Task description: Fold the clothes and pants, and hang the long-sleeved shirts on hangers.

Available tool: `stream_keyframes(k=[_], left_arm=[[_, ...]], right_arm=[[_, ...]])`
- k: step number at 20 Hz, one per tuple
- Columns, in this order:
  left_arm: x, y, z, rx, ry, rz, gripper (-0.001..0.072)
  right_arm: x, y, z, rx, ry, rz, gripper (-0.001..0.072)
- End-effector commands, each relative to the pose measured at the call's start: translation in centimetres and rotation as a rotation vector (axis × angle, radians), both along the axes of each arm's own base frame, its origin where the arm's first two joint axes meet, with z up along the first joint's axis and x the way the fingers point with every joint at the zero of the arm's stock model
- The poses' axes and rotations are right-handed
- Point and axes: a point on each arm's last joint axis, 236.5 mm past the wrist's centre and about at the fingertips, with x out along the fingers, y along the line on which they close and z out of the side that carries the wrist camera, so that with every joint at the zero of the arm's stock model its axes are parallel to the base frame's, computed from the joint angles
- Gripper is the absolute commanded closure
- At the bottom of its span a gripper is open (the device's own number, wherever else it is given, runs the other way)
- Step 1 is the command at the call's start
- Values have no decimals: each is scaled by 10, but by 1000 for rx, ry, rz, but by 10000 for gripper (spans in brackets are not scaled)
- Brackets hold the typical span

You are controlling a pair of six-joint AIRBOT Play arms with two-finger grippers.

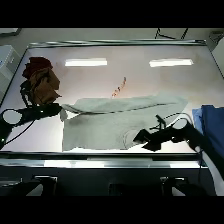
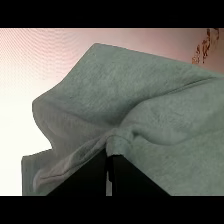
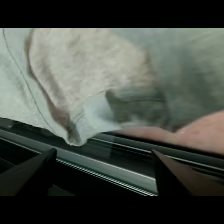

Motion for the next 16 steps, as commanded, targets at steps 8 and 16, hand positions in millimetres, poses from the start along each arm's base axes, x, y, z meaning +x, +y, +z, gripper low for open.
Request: stream_keyframes(k=[8,16], left_arm=[[-8,-4,-5,-2,33,-23,684],[-6,-3,-1,2,19,-21,684]], right_arm=[[10,89,-8,58,-134,-187,101],[12,96,4,93,-190,-98,667]])
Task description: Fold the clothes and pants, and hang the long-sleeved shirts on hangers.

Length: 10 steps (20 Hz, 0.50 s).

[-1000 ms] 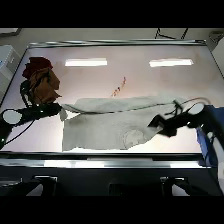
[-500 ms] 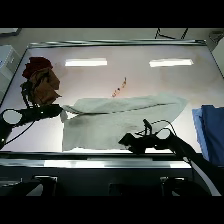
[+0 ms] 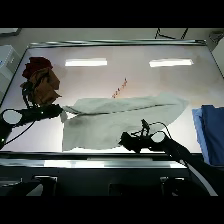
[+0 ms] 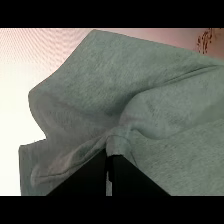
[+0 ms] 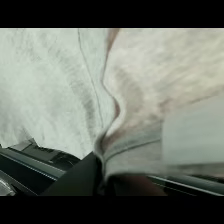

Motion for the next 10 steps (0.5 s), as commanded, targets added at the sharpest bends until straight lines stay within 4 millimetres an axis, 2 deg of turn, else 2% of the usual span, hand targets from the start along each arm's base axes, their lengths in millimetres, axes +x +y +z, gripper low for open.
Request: stream_keyframes(k=[1,2,3,4,5,6,7,8,9,10], left_arm=[[5,6,13,24,-42,3,684],[12,14,34,49,-94,11,684],[21,25,63,75,-165,30,684],[29,41,107,108,-266,58,684],[34,55,155,139,-373,90,684],[32,69,214,163,-498,127,684],[22,78,276,175,-627,163,684],[4,80,332,175,-746,184,684],[-21,74,384,181,-865,186,685],[-45,67,420,174,-953,180,684]], right_arm=[[20,2,27,12,-146,98,667],[41,-7,49,-4,-231,120,667],[71,-27,82,-41,-336,123,666],[102,-56,121,-96,-445,100,666],[133,-94,177,-173,-592,60,666],[156,-134,237,-258,-741,-2,666],[169,-175,310,-345,-906,-99,665],[167,-208,378,-408,-1054,-198,665],[153,-234,442,-472,-1192,-288,664],[133,-251,486,-531,-1289,-348,664]])
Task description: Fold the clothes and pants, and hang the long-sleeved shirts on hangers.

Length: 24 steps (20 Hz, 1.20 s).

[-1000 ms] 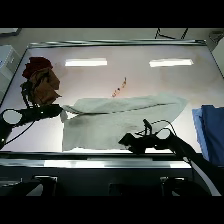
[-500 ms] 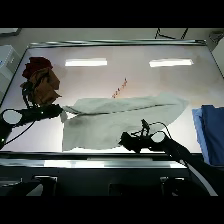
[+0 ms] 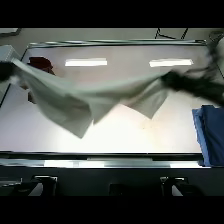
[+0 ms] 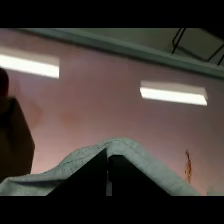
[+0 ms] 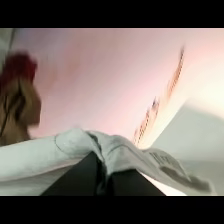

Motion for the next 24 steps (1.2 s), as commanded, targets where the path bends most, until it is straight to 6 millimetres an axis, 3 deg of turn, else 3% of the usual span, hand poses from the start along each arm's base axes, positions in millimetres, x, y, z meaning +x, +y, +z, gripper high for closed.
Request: stream_keyframes(k=[1,4,7,9,11,13,15,16,18,20,22,24], left_arm=[[-84,-7,152,43,-354,16,684],[-142,-19,198,50,-504,-3,685],[-197,-15,245,36,-707,36,686],[-222,-10,272,23,-823,62,685],[-225,-8,281,20,-851,69,685],[-194,-9,262,34,-761,60,685],[-136,-11,216,45,-567,28,685],[-100,-11,182,53,-449,12,684],[-24,-7,97,73,-205,-13,684],[47,-5,-10,34,46,-31,684],[95,-18,-113,5,268,-74,684],[121,-35,-192,-3,426,-112,684]], right_arm=[[-63,-89,179,-210,-422,-284,664],[-113,-89,236,-232,-608,-358,664],[-151,-84,276,-216,-768,-403,664],[-171,-82,292,-212,-836,-422,664],[-178,-77,291,-219,-833,-412,664],[-167,-75,264,-262,-726,-378,664],[-139,-78,202,-296,-468,-316,664],[-123,-81,155,-286,-280,-280,664],[-90,-91,60,-246,67,-215,664],[-53,-101,-32,-179,317,-176,664],[-17,-105,-120,-27,509,-203,664],[10,-92,-190,171,646,-209,664]])
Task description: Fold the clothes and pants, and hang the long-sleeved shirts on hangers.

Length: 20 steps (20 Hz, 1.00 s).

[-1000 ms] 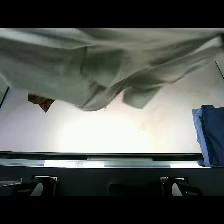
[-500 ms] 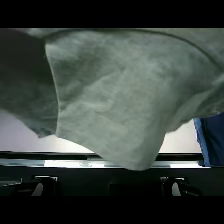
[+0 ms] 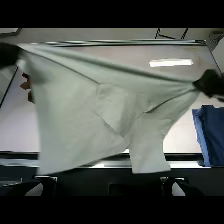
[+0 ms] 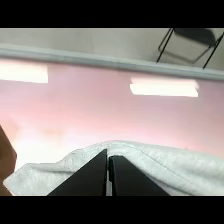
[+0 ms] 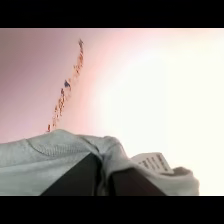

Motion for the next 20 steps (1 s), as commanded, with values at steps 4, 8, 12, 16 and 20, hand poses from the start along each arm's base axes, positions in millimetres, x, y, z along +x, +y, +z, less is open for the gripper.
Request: stream_keyframes(k=[4,8,12,16,20], left_arm=[[38,-64,-229,-48,503,-140,682],[15,-87,-260,-52,636,-213,657],[-30,-31,-244,-19,863,-242,-3],[-127,52,-248,-170,1238,-186,16],[-204,61,-303,-368,1308,-84,196]], right_arm=[[34,43,-189,512,451,-85,664],[41,38,-206,480,433,-50,627],[48,-6,-153,367,336,64,107],[-21,-98,-146,110,537,-35,95],[-75,-104,-166,48,705,-32,100]])
